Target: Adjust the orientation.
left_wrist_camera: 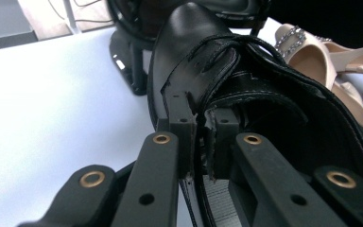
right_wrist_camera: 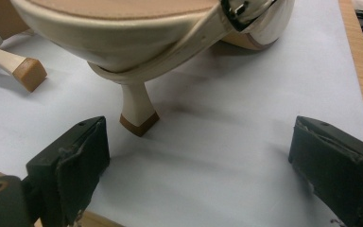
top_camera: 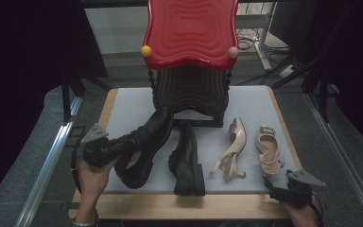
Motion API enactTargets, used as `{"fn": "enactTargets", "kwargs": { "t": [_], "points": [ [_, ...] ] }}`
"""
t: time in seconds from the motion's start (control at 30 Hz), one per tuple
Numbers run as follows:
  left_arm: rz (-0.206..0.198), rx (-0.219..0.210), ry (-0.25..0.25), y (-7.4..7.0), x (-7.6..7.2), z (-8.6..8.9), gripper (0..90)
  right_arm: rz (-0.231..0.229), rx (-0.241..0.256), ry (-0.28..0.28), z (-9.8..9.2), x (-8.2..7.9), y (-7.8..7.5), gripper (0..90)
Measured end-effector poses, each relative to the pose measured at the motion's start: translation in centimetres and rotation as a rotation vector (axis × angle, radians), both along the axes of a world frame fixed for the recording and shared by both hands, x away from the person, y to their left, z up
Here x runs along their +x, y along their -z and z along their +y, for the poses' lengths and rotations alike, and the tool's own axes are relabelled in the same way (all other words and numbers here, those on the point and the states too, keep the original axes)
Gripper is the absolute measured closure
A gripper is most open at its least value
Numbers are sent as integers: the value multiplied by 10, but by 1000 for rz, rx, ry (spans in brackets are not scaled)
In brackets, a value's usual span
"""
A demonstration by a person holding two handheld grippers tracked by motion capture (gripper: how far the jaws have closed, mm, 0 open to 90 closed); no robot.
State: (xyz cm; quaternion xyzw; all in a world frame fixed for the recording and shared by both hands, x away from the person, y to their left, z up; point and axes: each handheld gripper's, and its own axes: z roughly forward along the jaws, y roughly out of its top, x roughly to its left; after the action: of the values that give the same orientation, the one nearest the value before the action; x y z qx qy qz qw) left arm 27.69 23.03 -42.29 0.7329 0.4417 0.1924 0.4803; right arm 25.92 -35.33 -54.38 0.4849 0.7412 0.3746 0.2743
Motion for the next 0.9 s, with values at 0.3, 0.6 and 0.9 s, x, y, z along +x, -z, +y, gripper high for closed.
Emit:
{"fn": "enactTargets", "kwargs": {
  "t": [0.3, 0.6, 0.9],
  "points": [
    [-46, 1, -13, -5, 26, -26, 834, -1, 0, -2, 0, 0, 0, 54],
    [-78, 9, -39, -14, 58, -50, 831, -2, 3, -4, 0, 0, 0, 54],
    [-122, -17, -97, -21, 88, -67, 830, -2, 3, -8, -1, 0, 0, 52]
  ]
}}
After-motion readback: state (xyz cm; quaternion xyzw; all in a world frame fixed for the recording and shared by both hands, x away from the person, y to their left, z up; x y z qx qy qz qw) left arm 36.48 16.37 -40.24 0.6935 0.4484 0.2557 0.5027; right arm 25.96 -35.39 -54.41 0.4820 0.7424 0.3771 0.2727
